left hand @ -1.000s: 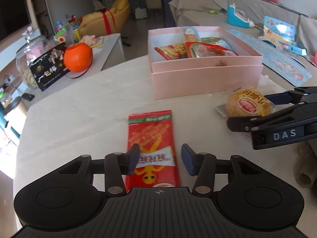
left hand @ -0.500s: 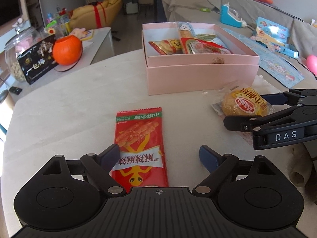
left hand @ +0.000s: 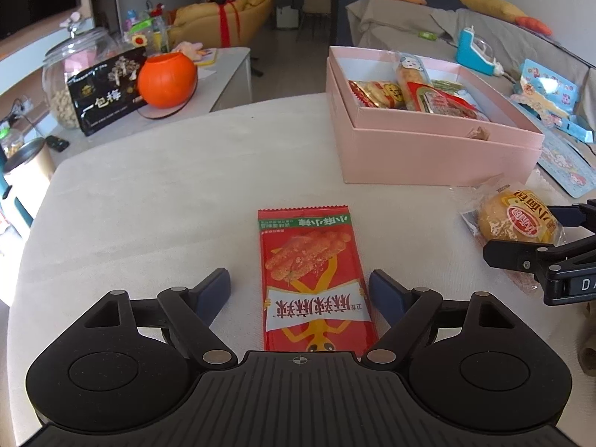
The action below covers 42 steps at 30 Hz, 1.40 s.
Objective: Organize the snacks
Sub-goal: 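Move right gripper over yellow bread packet while left holds spicy strip packet, then grasp the yellow bread packet with the right gripper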
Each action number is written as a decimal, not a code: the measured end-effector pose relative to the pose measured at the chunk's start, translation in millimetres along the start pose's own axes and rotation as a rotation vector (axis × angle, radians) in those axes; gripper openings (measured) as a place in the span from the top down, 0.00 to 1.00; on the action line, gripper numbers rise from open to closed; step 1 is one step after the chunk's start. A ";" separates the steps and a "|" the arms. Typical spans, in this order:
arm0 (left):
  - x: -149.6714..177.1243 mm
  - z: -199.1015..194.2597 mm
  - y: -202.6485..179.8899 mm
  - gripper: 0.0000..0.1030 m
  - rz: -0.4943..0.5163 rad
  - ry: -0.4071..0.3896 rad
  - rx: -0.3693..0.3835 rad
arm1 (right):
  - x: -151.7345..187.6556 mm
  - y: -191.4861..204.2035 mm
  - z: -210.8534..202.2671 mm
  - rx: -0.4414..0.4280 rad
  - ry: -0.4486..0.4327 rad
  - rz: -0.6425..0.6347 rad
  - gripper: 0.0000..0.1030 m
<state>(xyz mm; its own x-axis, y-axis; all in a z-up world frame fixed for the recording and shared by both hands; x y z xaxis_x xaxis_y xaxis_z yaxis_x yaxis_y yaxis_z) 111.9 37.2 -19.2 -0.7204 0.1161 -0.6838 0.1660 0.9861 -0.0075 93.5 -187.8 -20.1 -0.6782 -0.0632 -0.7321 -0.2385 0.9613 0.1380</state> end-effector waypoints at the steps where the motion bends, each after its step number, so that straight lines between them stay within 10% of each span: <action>1: 0.9 -0.3 -1.0 0.16 0.001 -0.003 0.004 | 0.0 0.1 0.6 0.000 0.001 -0.002 0.01; 7: 11.9 -15.2 -11.1 0.42 -0.022 -0.028 -0.004 | -0.5 2.6 2.9 0.013 0.009 -0.024 0.00; 27: 33.2 -34.2 -24.0 0.40 -0.021 -0.041 0.000 | -13.3 10.5 13.3 0.012 0.112 -0.123 0.01; 33: 29.1 -32.0 -20.4 0.35 -0.050 -0.037 0.028 | -15.0 19.8 -1.4 -0.058 0.110 -0.126 0.29; 42: 8.5 -14.3 -18.2 0.30 -0.043 -0.004 0.054 | -12.8 20.4 -12.3 -0.055 0.124 -0.142 0.41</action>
<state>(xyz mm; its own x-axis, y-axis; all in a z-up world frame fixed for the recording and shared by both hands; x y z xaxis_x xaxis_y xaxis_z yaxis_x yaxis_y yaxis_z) 93.0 22.0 -14.4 -0.7250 0.0737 -0.6848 0.1712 0.9823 -0.0755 88.8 -170.7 0.2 -0.7143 -0.2332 -0.6598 -0.3736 0.9243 0.0778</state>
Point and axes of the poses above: each gripper's, at about its wrist camera, not at the fingertips, and z roughly the way its jaws point, y to its left, x to its underside, the point moved 3 cm from there along z, roughly the way its jaws point
